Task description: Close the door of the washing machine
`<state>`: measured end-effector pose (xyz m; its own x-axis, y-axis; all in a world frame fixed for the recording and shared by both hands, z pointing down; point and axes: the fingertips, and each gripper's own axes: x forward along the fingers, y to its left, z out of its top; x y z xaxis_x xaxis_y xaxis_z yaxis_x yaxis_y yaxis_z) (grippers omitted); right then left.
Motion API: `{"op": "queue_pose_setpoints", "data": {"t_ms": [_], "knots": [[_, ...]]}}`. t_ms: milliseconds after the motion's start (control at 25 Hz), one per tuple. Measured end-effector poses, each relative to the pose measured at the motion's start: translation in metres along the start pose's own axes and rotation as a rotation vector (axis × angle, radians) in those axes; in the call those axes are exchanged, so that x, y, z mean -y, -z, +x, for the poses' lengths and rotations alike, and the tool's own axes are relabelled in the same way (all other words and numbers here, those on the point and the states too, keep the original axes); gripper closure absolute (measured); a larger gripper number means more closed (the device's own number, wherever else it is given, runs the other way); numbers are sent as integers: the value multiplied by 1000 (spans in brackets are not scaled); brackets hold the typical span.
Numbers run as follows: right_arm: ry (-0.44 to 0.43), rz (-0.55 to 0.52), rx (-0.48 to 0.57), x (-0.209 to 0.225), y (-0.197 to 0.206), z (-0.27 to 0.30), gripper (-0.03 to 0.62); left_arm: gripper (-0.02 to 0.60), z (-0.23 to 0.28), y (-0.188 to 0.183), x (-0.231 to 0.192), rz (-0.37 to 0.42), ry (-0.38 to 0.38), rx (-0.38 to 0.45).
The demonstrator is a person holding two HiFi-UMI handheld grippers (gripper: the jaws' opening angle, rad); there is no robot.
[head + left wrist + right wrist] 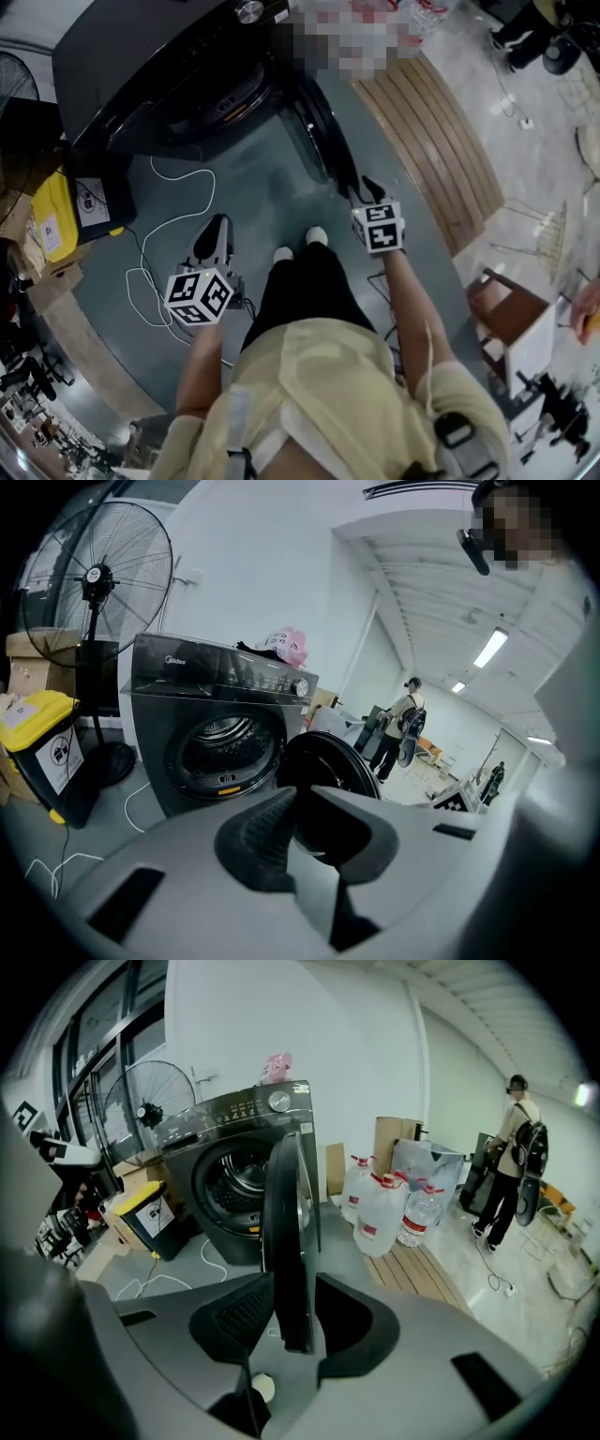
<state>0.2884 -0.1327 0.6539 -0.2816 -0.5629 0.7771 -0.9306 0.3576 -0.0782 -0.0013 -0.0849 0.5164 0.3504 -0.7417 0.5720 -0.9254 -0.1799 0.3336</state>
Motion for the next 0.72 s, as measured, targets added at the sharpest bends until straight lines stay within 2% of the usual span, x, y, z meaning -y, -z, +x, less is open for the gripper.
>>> {"op": "queue_pose_setpoints", "data": {"t_ms": [280, 400, 720], "knots": [[-27, -64, -39, 0, -2, 15, 465, 538, 15, 4, 2, -12, -8, -24], [-34, -101, -43, -2, -4, 17, 488, 538, 17, 6, 4, -17, -12, -32], [4, -169, -59, 2, -3, 19, 536, 538, 15, 13, 4, -30, -26, -33]]}}
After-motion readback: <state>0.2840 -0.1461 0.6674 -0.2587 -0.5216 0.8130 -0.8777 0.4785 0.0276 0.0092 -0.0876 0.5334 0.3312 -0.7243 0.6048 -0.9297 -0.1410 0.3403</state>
